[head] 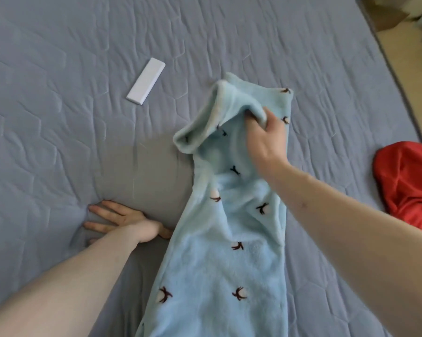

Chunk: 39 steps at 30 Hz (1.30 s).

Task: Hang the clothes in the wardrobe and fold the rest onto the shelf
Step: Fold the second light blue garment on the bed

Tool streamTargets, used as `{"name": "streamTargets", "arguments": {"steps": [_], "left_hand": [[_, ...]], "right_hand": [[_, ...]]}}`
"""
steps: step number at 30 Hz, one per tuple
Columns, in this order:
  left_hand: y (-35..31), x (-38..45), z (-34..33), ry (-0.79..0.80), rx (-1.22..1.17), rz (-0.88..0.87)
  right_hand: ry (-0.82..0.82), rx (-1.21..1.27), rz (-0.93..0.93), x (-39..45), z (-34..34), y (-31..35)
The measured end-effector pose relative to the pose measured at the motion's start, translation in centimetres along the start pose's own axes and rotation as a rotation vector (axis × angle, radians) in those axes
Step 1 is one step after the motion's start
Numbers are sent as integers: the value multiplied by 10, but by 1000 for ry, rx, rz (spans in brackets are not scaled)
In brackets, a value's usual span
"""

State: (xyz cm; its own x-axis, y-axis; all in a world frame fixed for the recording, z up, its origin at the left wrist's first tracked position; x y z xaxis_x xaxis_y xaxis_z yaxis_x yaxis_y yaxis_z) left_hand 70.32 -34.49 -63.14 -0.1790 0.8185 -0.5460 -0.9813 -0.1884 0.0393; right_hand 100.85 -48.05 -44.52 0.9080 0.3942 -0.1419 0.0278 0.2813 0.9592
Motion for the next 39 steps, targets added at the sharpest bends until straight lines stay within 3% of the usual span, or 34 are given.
{"name": "streamTargets", "arguments": {"steps": [4, 8, 11, 14, 18, 23, 28, 32, 36, 39], "left_hand": [[-2, -3, 0, 96, 85, 18], [3, 2, -1, 128, 163, 48], [4, 0, -3, 144, 186, 47], [3, -4, 1, 143, 180, 28], [-1, -7, 5, 151, 213, -1], [4, -14, 14, 155, 223, -21], [19, -31, 24, 73, 186, -104], [54, -45, 15, 89, 243, -399], [126, -66, 11, -23, 146, -660], [195, -100, 0, 40, 45, -734]], "right_hand": [[-260, 122, -195, 63, 38, 7], [-361, -152, -302, 82, 73, -31], [-256, -224, -383, 29, 70, -71], [-158, -337, -350, -43, 64, -109], [-273, -332, -353, -118, 76, -144], [-449, -196, -405, -153, 114, -164], [-229, -179, -498, -188, 113, -175], [-75, -192, -558, -289, 111, -196], [-36, -91, -638, -393, 112, -205], [-69, 15, -762, -461, 115, -210]]}}
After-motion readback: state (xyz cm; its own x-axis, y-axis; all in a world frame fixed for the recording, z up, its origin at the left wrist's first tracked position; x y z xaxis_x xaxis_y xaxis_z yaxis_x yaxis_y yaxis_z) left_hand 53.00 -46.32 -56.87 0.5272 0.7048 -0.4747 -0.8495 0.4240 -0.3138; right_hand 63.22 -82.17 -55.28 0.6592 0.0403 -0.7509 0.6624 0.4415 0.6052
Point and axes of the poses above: each hand's wrist, its own x-axis towards the middle knuckle, its own z-axis out of the back of the hand, y = z × x, the point moved 7 cm from there along x, towards the middle knuckle, and after that the axes turned 11 degrees about x, right-handed, at the moved point
